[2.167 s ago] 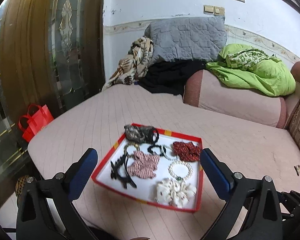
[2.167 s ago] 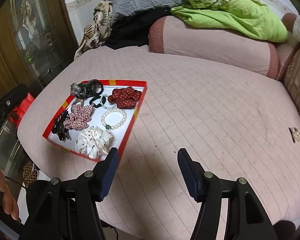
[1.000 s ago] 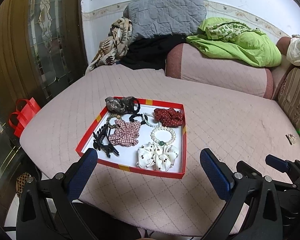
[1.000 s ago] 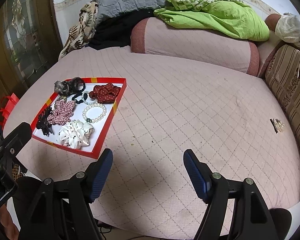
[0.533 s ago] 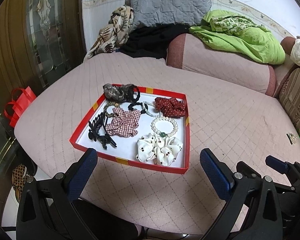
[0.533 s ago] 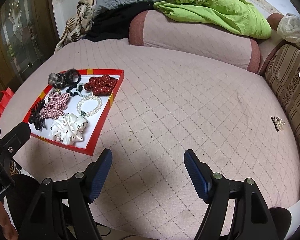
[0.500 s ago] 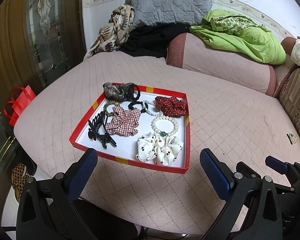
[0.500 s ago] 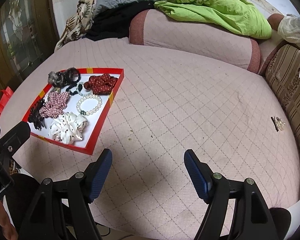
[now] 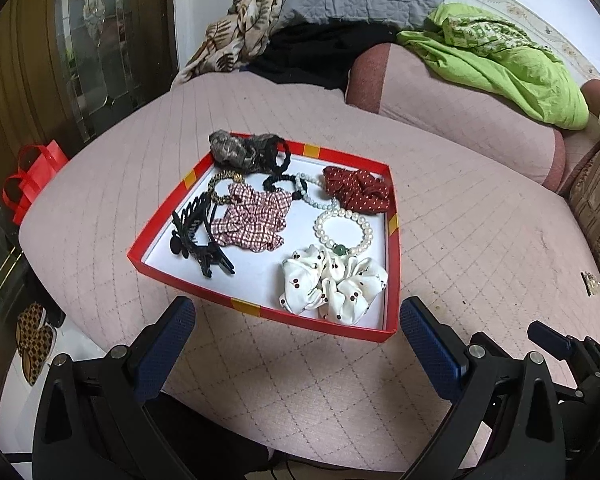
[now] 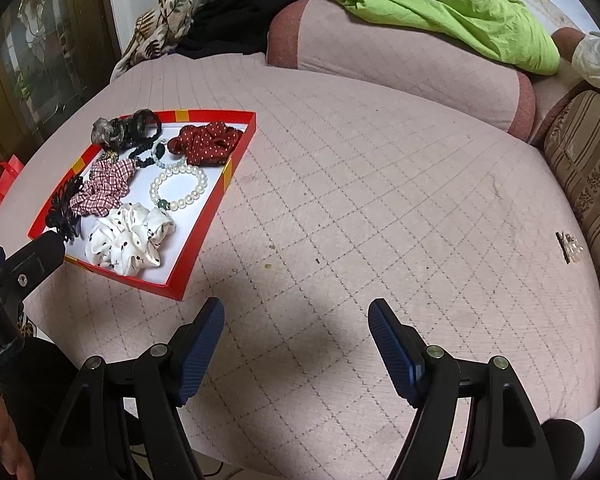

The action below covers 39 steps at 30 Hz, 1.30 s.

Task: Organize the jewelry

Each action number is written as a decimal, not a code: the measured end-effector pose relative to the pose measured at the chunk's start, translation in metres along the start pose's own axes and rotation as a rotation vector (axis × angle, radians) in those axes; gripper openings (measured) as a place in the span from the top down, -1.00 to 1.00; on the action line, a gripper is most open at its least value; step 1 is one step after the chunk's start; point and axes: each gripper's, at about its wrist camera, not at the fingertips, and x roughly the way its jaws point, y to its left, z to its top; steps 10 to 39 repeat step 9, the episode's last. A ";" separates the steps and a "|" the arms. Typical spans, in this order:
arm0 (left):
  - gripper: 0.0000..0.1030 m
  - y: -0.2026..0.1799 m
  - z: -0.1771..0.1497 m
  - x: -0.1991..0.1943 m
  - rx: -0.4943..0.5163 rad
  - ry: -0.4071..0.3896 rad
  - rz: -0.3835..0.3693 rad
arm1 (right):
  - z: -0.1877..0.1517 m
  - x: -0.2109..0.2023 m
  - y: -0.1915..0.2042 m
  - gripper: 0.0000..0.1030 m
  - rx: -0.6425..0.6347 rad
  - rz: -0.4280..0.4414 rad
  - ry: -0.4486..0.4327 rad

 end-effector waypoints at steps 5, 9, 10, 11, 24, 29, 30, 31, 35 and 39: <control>-0.98 -0.003 0.001 0.005 0.012 0.012 0.016 | 0.000 0.007 0.001 -0.53 -0.005 0.008 0.013; -0.98 -0.013 0.003 0.005 0.040 0.009 0.017 | 0.001 0.011 -0.003 -0.53 0.003 0.017 0.019; -0.98 -0.013 0.003 0.005 0.040 0.009 0.017 | 0.001 0.011 -0.003 -0.53 0.003 0.017 0.019; -0.98 -0.013 0.003 0.005 0.040 0.009 0.017 | 0.001 0.011 -0.003 -0.53 0.003 0.017 0.019; -0.98 -0.013 0.003 0.005 0.040 0.009 0.017 | 0.001 0.011 -0.003 -0.53 0.003 0.017 0.019; -0.98 -0.013 0.003 0.005 0.040 0.009 0.017 | 0.001 0.011 -0.003 -0.53 0.003 0.017 0.019; -0.98 -0.013 0.003 0.005 0.040 0.009 0.017 | 0.001 0.011 -0.003 -0.53 0.003 0.017 0.019; -0.98 -0.013 0.003 0.005 0.040 0.009 0.017 | 0.001 0.011 -0.003 -0.53 0.003 0.017 0.019; -0.98 -0.013 0.003 0.005 0.040 0.009 0.017 | 0.001 0.011 -0.003 -0.53 0.003 0.017 0.019; -0.98 -0.013 0.003 0.005 0.040 0.009 0.017 | 0.001 0.011 -0.003 -0.53 0.003 0.017 0.019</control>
